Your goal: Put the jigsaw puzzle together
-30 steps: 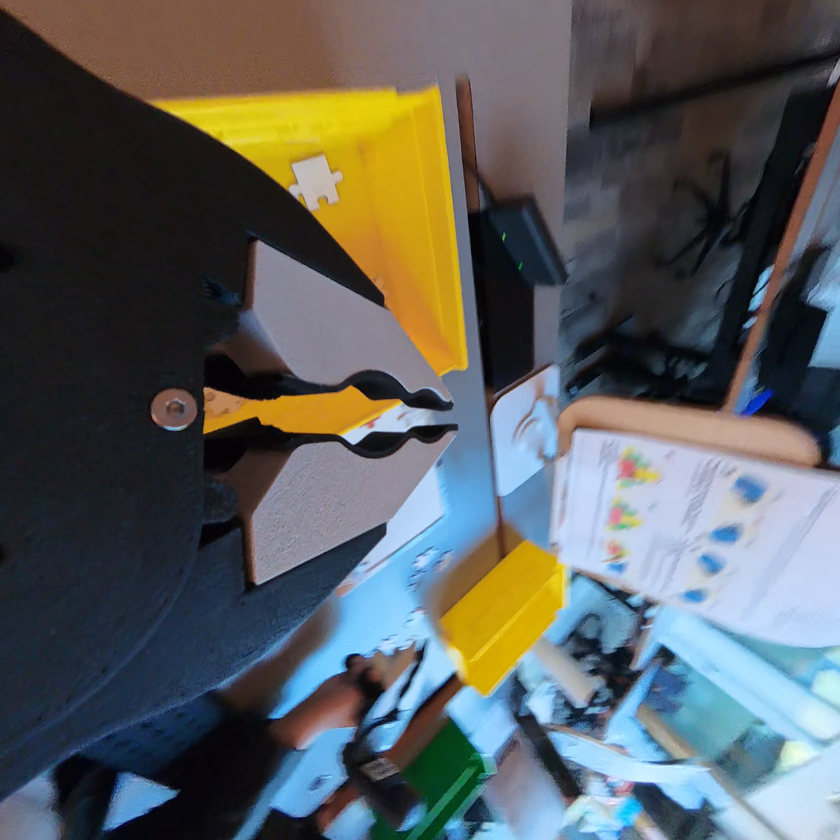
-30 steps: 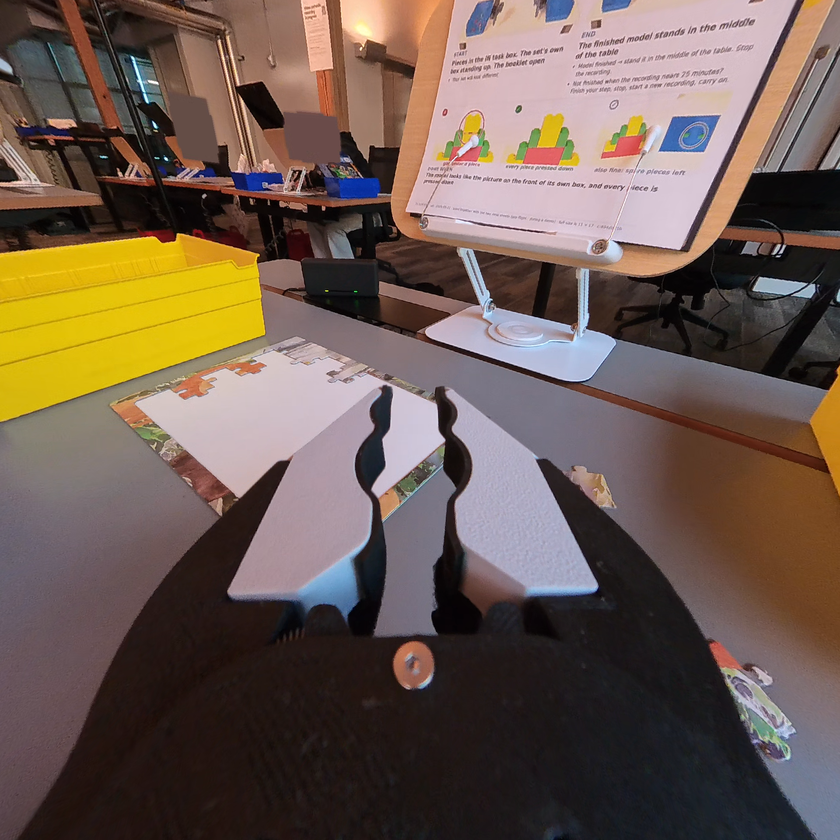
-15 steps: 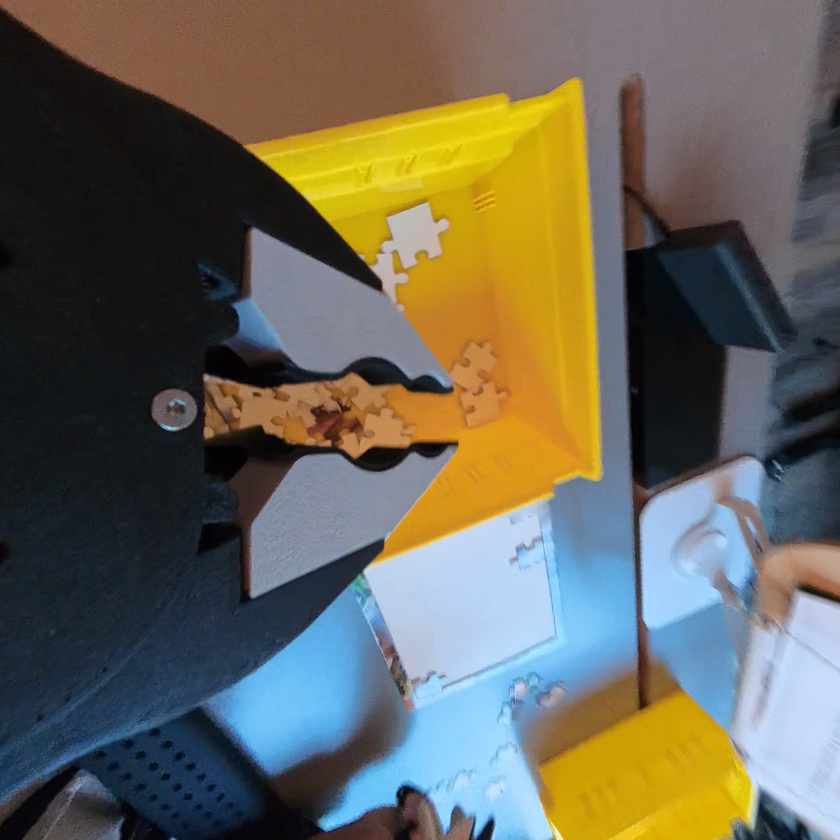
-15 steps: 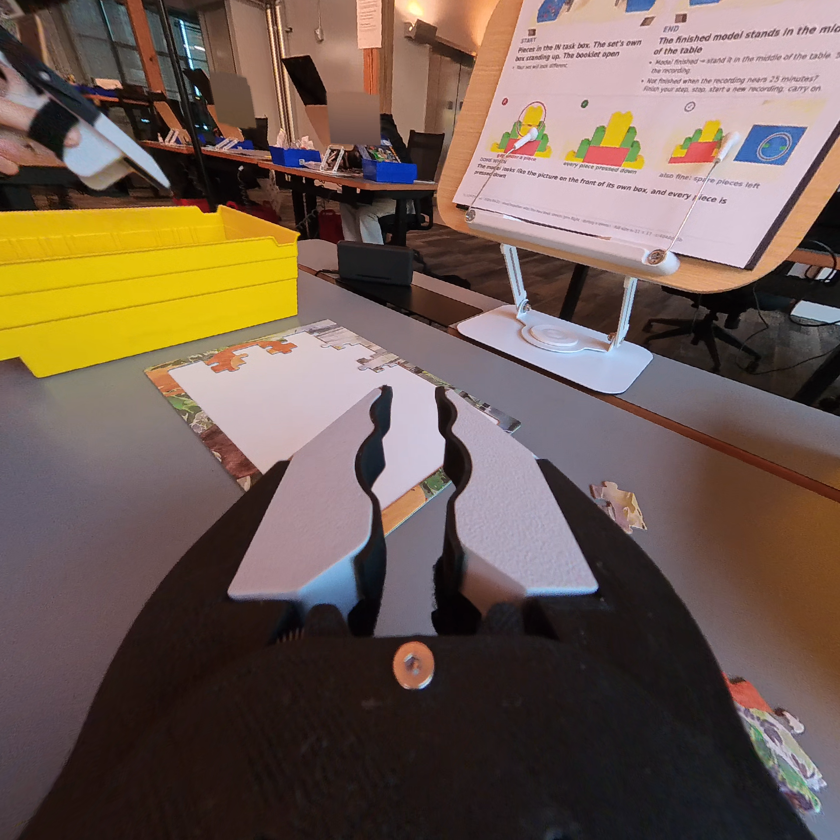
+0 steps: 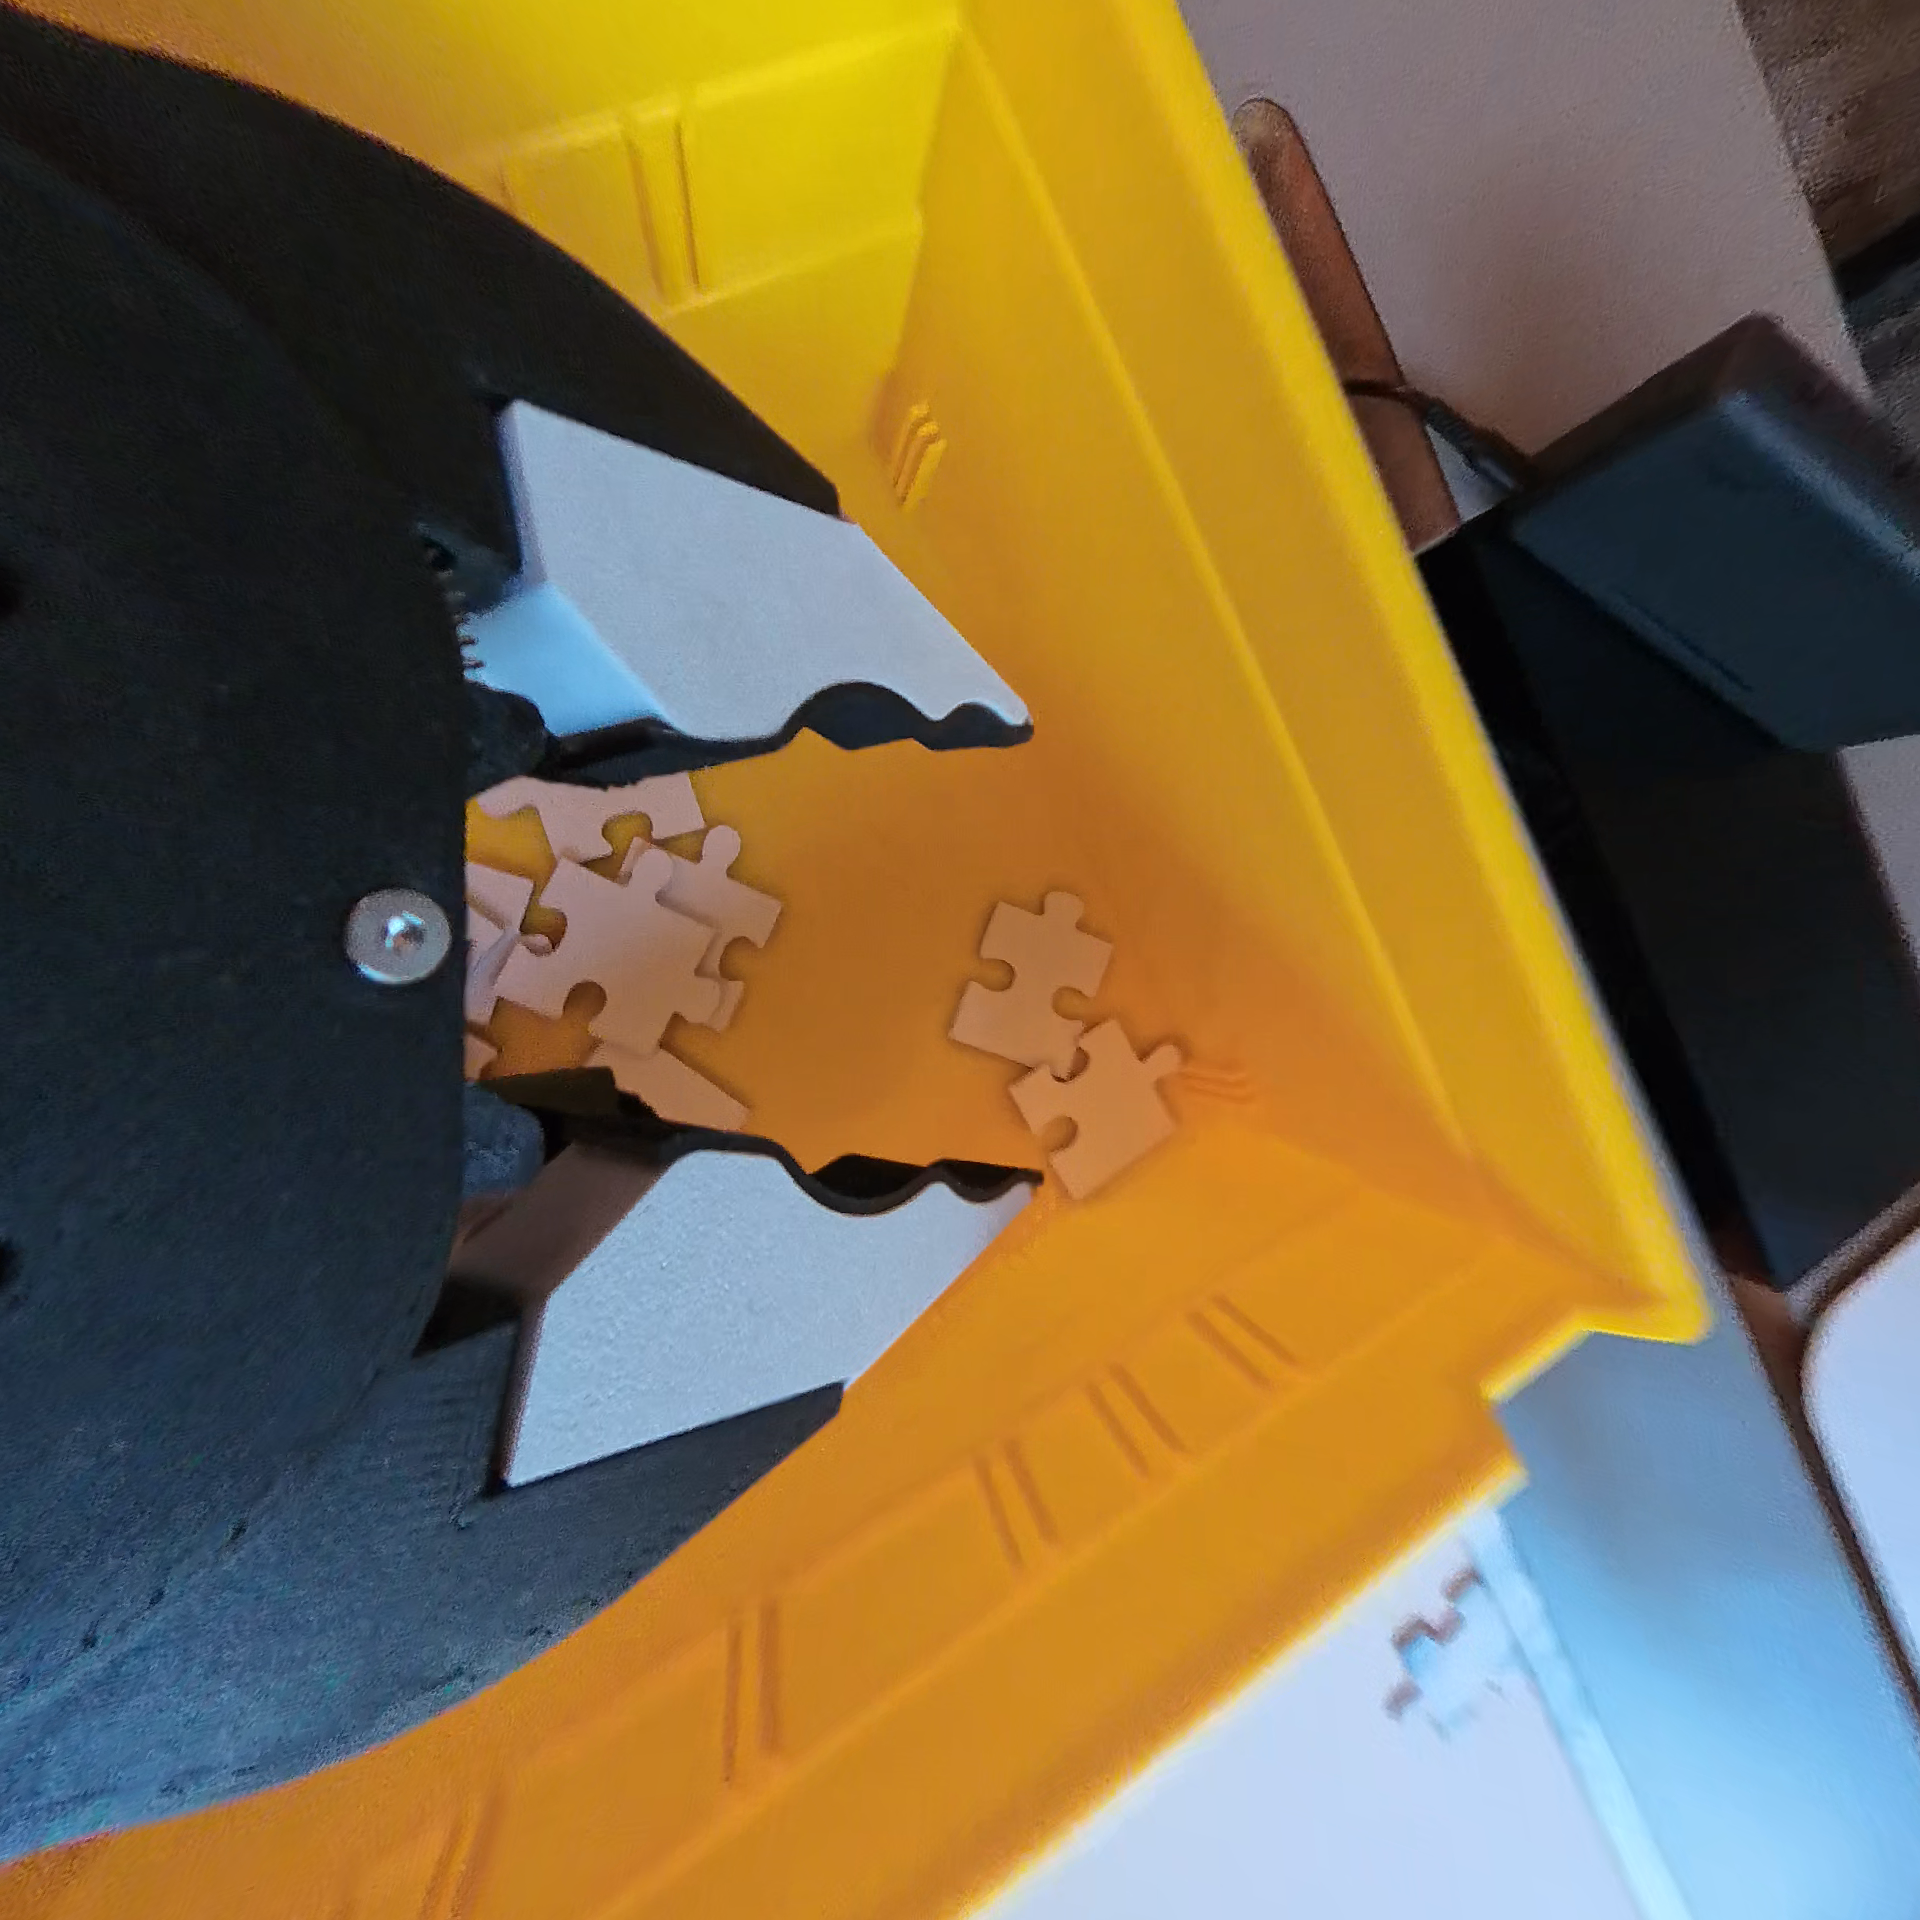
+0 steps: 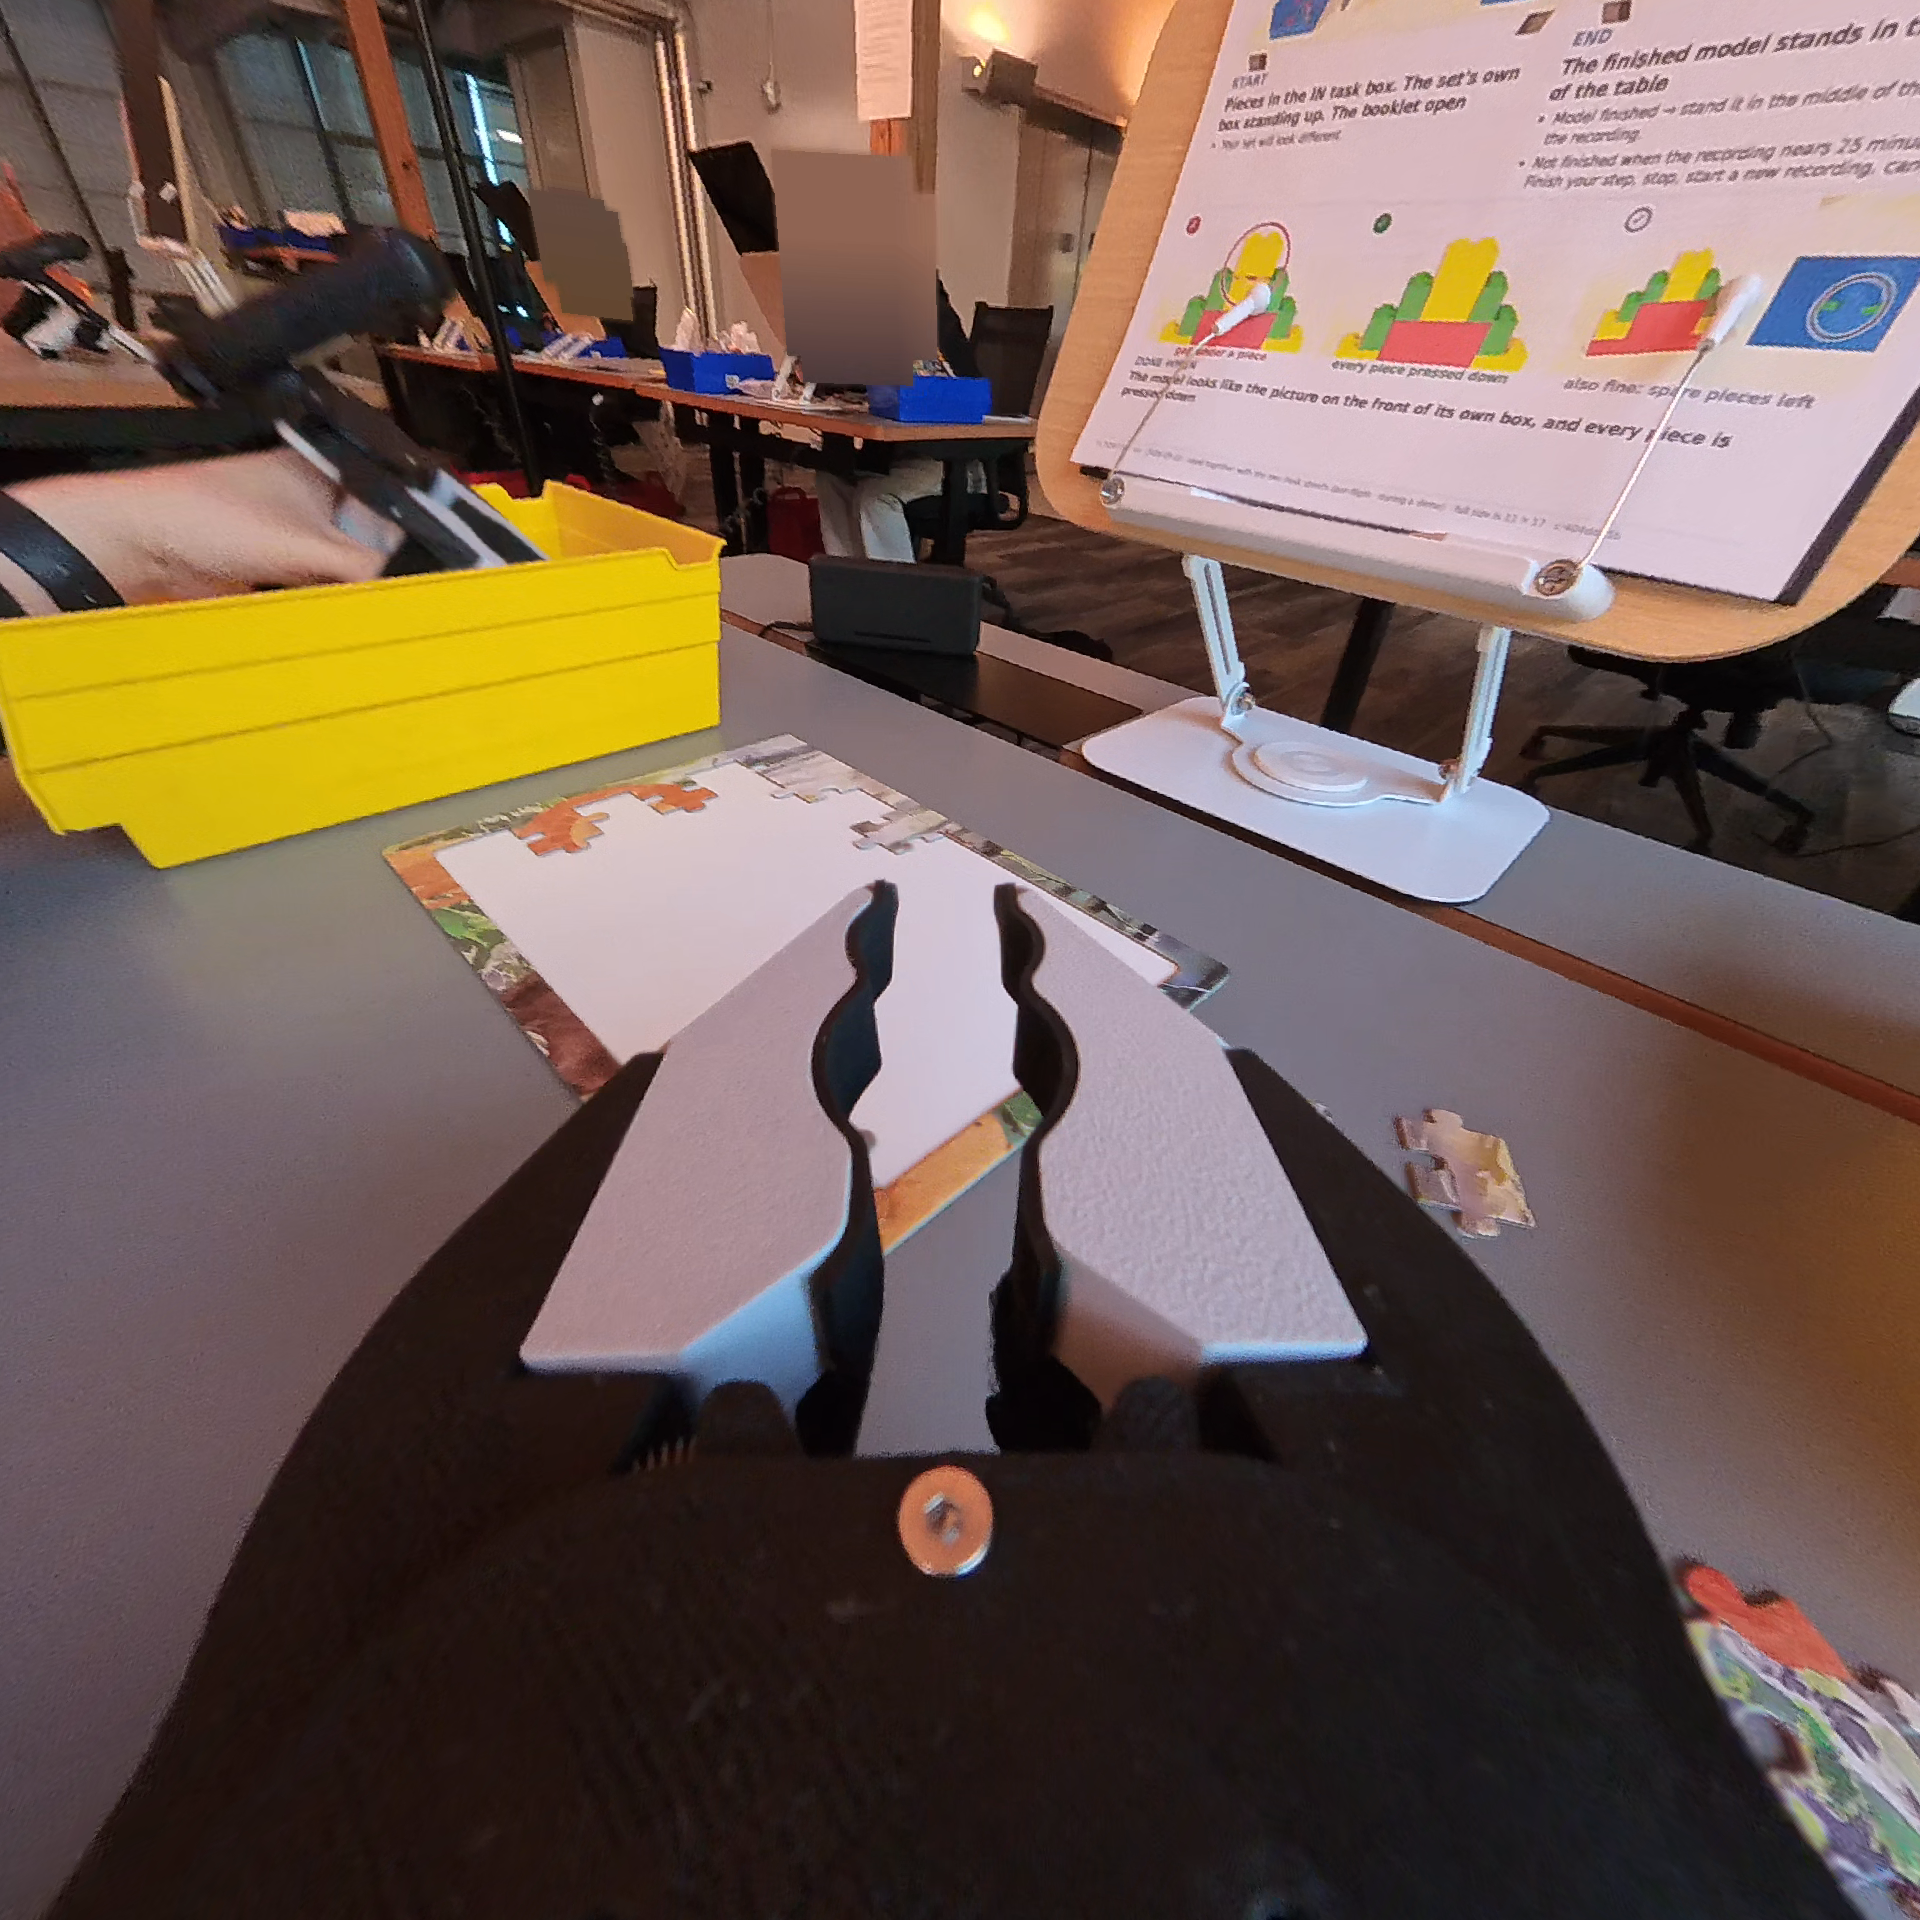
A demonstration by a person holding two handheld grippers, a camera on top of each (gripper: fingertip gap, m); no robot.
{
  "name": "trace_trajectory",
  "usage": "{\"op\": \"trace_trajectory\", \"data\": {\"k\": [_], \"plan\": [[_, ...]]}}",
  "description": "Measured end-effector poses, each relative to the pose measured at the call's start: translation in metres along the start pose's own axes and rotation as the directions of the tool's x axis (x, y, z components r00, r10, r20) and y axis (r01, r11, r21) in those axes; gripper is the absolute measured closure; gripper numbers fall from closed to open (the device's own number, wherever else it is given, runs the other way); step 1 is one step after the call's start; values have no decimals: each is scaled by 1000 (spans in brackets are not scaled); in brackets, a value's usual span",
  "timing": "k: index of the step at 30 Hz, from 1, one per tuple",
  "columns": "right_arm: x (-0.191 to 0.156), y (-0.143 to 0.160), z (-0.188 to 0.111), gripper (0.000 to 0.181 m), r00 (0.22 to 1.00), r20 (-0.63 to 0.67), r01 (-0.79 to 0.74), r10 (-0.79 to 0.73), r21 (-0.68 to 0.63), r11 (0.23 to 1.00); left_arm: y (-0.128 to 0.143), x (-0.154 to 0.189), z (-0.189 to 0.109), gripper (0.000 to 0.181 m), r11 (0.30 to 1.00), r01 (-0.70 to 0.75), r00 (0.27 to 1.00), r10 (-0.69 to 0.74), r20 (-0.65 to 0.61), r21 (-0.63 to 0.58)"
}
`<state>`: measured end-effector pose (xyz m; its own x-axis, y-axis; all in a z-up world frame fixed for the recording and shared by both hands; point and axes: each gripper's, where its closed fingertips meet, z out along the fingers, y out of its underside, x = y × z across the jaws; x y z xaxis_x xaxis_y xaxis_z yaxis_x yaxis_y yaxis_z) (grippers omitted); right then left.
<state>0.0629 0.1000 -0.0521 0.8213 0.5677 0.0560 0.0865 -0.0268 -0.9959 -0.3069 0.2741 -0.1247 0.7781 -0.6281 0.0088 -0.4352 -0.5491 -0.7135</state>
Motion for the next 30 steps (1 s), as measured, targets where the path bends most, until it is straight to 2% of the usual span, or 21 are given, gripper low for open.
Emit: {"op": "trace_trajectory", "data": {"k": [4, 8, 11, 15, 16, 18, 23, 24, 30], "plan": [[-6, -1, 0, 162, 999, 30, -11, 11, -1, 1000, 22, -6, 17, 102, 986, -109, 991, 118, 70, -122], [-14, -4, 0, 162, 998, 53, 26, -25, -5, 1000, 23, 1, 26, 102, 987, -99, 994, 105, 39, -125], [-18, -5, 0, 162, 997, 67, 43, -42, -7, 999, 24, 11, 30, 124, 991, -83, 996, 80, -36, -105], [-19, -7, -1, 162, 996, 76, 41, -41, -4, 999, 25, 6, 30, 132, 994, -71, 997, 69, -23, -88], [-19, -7, -1, 162, 996, 78, 33, -33, 0, 999, 25, 3, 29, 139, 993, -71, 997, 70, -17, -97], [-17, -8, -1, 162, 997, 76, 15, -16, 5, 1000, 29, -2, 25, 174, 987, -79, 997, 79, -2, -140], [-13, -7, -2, 162, 997, 73, -14, 14, 7, 1000, 33, -9, 21, 176, 983, -56, 998, 61, 25, -177], [-13, -6, -1, 162, 997, 74, -14, 13, 5, 1000, 34, -10, 19, 181, 980, -48, 998, 55, 29, -191], [-18, -2, 1, 162, 996, 85, 14, -13, -16, 1000, 39, -18, 12, 181, 975, 22, 998, -11, 55, -221]]}}
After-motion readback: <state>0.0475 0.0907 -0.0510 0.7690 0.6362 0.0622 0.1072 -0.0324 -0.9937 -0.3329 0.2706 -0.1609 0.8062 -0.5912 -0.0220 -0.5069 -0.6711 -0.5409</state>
